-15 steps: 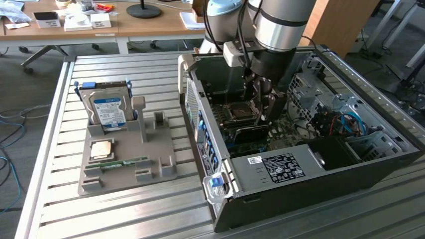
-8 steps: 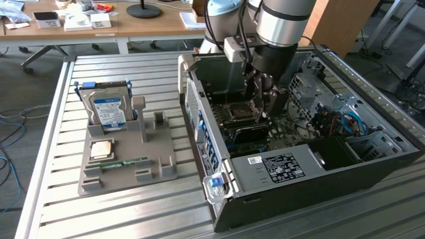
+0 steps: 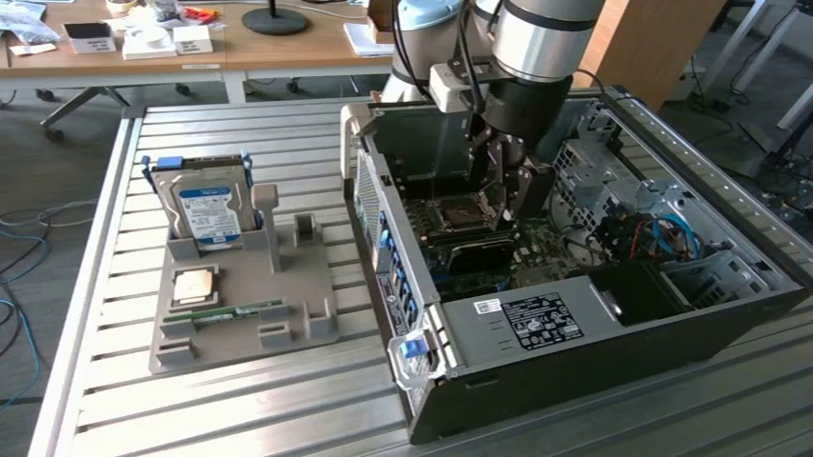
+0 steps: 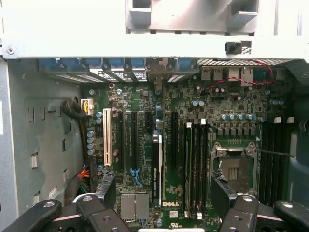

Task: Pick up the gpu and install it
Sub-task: 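Press down on the gpu until it lock into place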

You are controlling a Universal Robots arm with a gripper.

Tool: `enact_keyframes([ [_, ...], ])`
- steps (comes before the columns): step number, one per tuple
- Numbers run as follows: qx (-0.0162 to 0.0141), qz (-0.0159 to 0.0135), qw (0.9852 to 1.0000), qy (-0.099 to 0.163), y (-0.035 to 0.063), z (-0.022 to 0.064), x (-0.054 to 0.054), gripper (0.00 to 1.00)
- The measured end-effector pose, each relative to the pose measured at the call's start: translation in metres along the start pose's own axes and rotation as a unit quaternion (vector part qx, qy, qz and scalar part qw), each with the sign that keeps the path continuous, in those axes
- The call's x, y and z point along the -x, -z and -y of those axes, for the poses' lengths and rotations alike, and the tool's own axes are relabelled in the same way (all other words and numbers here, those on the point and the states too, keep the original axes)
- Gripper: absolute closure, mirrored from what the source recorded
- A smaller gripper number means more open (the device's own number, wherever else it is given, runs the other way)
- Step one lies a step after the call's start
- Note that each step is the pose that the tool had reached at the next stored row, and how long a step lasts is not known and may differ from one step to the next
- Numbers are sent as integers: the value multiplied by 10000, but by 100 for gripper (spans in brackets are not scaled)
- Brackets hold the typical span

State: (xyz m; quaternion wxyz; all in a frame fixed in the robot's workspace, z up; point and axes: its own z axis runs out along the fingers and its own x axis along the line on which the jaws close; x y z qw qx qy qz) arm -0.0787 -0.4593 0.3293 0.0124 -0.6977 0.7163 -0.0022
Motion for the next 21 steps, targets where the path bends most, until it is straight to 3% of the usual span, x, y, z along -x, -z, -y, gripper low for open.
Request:
enact_keyframes([
  [12,0,0,10000,0,0,0,0,15],
  [21,0,0,10000,0,0,0,0,50],
])
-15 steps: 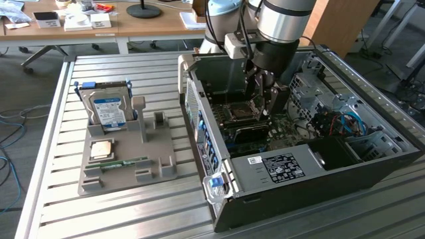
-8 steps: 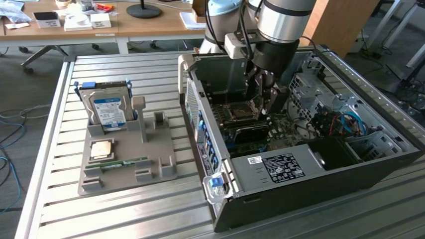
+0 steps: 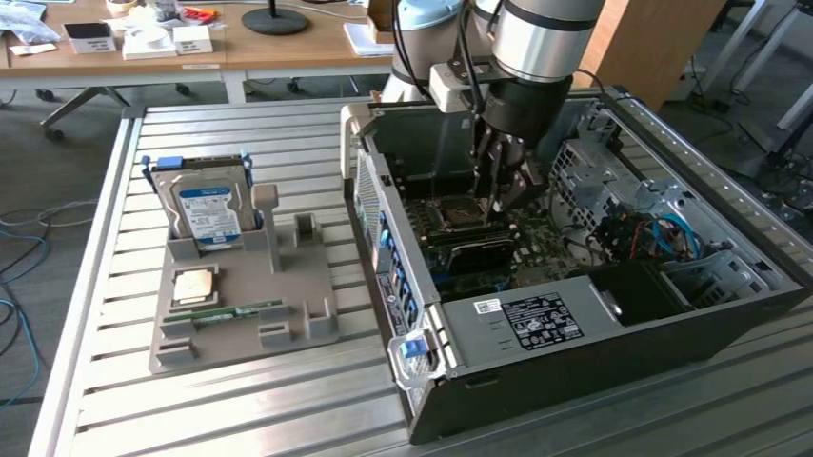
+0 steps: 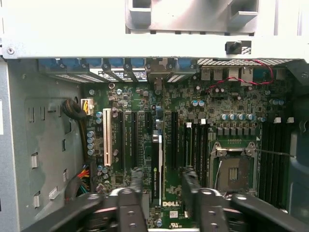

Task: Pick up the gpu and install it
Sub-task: 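Press down on the gpu until it lock into place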

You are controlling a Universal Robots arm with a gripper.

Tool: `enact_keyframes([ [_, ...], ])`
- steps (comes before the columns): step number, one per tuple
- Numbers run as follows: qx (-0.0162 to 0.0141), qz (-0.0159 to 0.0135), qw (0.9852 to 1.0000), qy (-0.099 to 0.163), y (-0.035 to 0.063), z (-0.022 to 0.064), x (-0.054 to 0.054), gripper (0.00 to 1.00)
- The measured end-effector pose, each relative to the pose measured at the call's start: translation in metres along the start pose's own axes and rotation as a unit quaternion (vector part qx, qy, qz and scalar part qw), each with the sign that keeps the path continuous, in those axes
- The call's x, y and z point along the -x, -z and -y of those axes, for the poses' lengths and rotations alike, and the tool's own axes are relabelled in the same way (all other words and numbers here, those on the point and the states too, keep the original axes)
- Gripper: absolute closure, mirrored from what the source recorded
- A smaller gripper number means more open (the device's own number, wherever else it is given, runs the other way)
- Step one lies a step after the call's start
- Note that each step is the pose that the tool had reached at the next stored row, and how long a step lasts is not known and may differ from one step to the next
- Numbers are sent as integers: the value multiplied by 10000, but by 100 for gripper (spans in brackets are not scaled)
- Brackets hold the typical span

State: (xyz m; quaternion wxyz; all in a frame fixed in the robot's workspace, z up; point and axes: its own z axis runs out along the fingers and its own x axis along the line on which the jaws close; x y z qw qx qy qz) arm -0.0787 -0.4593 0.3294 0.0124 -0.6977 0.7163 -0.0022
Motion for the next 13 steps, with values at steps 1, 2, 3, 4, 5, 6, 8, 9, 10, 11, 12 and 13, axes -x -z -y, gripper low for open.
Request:
enact_keyframes([
  [1,0,0,10000,0,0,0,0,56],
  [2,0,0,10000,0,0,0,0,62],
  [3,0,0,10000,0,0,0,0,62],
  [4,0,0,10000,0,0,0,0,68],
  [5,0,0,10000,0,0,0,0,74],
  [6,0,0,10000,0,0,0,0,74],
  [8,0,0,10000,0,0,0,0,85],
  [9,0,0,10000,0,0,0,0,85],
  [10,0,0,10000,0,0,0,0,89],
  [11,0,0,10000,0,0,0,0,89],
  [12,0,0,10000,0,0,0,0,89],
  [13,0,0,10000,0,0,0,0,89],
])
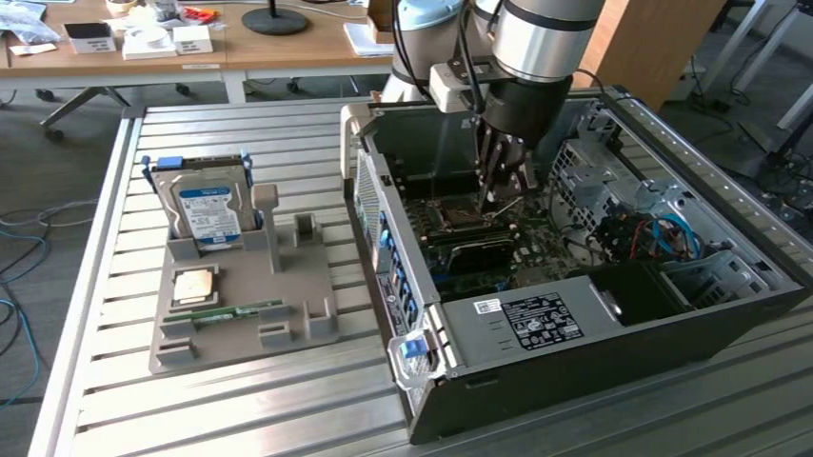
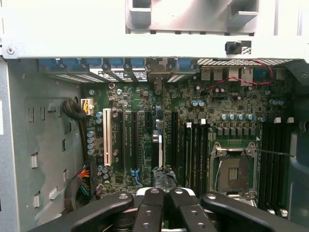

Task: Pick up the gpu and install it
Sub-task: 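Press down on the gpu until it lock into place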

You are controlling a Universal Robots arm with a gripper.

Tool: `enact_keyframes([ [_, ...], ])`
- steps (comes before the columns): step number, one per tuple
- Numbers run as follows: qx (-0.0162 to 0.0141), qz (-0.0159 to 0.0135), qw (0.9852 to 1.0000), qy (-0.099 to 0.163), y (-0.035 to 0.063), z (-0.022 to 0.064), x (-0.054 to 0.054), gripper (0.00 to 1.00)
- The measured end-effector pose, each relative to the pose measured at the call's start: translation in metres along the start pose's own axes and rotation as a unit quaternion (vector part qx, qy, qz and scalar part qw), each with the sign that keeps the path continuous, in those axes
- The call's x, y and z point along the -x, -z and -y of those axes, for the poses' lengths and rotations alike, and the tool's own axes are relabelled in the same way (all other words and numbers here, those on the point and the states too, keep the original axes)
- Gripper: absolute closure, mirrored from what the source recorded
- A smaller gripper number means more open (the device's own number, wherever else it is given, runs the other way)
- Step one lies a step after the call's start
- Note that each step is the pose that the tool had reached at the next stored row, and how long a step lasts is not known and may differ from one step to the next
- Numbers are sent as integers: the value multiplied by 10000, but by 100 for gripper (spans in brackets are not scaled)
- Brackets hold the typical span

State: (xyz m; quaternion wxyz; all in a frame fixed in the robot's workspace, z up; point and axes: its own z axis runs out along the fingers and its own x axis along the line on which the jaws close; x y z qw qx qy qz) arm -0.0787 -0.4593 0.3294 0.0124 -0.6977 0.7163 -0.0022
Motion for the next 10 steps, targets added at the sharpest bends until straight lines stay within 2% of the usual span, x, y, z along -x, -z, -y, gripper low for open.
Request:
enact_keyframes([
  [5,0,0,10000,0,-9,0,0,89],
  [10,0,0,10000,0,-80,-2,-1,89],
])
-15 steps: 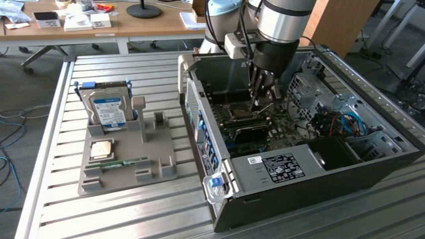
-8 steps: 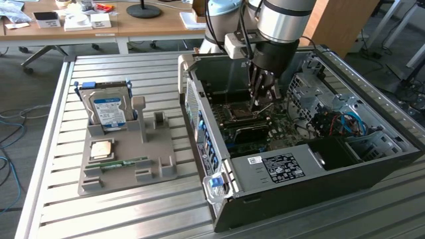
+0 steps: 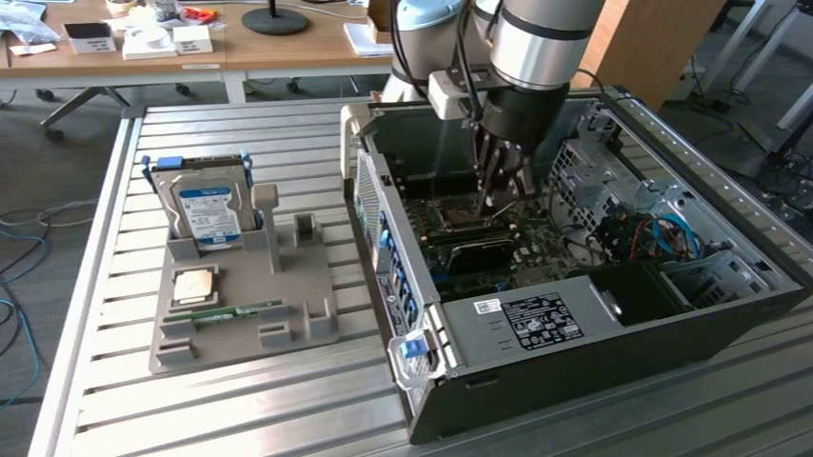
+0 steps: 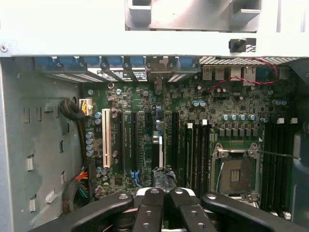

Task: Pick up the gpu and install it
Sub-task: 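Press down on the gpu until it lock into place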

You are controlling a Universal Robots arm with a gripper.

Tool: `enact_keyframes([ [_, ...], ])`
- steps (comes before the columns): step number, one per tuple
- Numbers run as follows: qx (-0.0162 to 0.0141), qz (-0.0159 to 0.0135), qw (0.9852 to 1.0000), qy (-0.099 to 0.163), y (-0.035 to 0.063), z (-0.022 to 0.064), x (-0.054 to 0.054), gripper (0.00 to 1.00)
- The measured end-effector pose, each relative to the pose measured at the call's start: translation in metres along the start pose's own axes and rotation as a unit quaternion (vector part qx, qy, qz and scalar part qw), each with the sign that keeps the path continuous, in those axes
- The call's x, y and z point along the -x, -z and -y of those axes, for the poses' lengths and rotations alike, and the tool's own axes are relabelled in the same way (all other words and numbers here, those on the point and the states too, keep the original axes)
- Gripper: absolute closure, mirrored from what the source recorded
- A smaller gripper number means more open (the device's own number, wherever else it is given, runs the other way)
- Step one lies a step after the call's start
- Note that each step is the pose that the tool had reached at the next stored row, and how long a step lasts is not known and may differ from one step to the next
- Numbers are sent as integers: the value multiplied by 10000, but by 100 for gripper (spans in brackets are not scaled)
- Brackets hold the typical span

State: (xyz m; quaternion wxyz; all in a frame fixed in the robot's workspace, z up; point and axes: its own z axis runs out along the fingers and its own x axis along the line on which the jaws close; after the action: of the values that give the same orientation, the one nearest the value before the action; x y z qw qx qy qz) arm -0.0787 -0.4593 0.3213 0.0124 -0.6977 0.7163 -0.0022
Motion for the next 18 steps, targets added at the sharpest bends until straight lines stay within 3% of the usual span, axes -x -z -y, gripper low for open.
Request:
enact_keyframes([
  [7,0,-1,10000,0,-92,-2,9,89],
  [10,0,20,10000,0,-100,-3,14,89],
  [18,0,23,10000,0,-114,-3,45,89],
])
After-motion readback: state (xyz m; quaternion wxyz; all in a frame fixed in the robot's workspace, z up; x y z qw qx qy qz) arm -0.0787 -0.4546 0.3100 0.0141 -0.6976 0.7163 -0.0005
